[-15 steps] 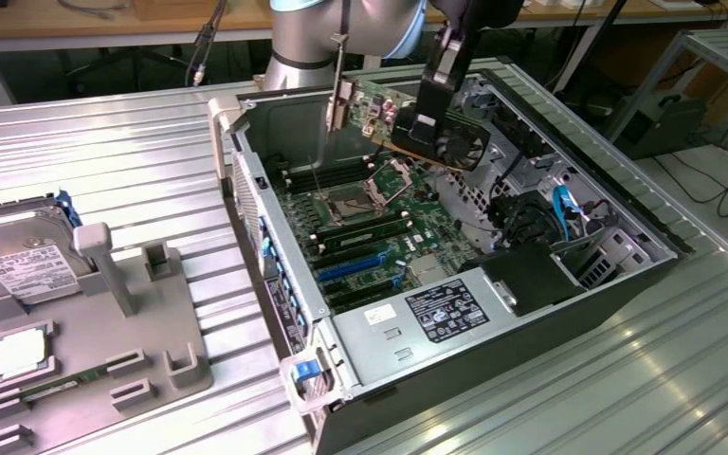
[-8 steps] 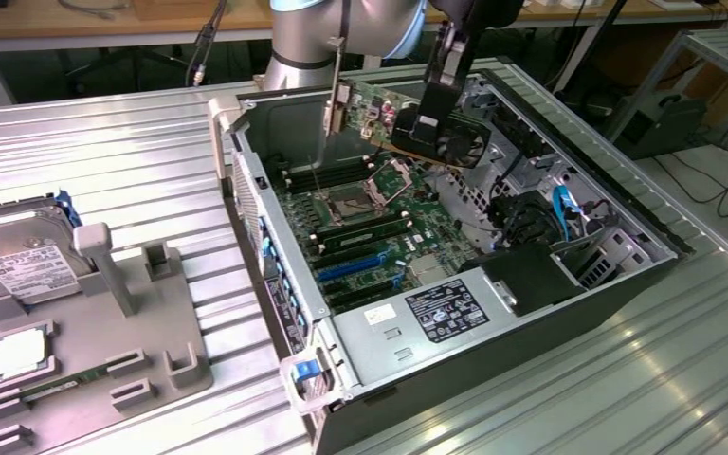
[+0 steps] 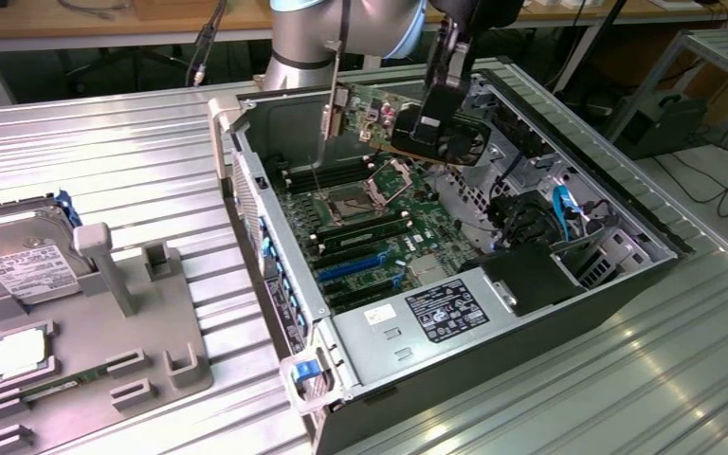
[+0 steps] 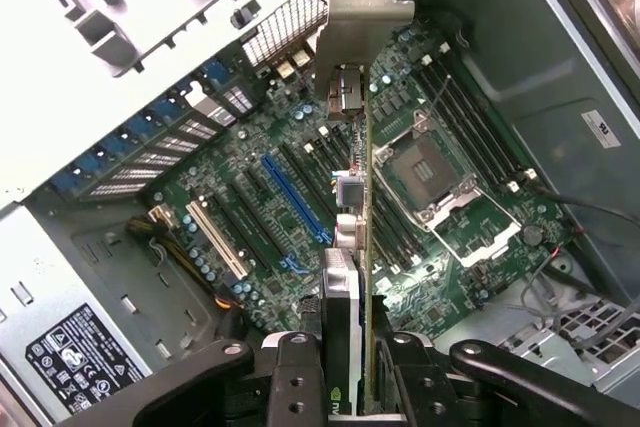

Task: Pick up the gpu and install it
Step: 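Insert the gpu into the slot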

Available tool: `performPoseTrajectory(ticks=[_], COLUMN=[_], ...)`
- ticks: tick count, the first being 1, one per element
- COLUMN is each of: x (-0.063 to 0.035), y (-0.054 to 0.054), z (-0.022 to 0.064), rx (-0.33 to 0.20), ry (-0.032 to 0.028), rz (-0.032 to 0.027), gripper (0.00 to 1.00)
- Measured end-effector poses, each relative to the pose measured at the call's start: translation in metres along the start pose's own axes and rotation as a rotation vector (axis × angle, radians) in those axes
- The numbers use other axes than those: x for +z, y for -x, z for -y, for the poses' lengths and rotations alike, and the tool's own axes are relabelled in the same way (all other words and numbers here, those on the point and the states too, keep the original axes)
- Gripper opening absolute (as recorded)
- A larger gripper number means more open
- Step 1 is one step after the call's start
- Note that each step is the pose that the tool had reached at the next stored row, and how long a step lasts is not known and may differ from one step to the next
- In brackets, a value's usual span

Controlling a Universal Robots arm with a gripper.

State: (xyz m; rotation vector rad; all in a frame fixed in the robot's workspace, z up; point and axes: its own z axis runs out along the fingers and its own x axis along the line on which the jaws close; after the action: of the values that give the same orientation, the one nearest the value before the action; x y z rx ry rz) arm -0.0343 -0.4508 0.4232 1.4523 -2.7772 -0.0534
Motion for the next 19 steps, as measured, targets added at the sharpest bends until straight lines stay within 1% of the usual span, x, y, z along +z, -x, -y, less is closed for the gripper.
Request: performPoseTrajectory(ticks=[19], x=[0.0000], y=[0.0000], z=[0.0000], rx=[-0.190], ry=[0.0016], rz=[-0.0062], gripper=[0.28])
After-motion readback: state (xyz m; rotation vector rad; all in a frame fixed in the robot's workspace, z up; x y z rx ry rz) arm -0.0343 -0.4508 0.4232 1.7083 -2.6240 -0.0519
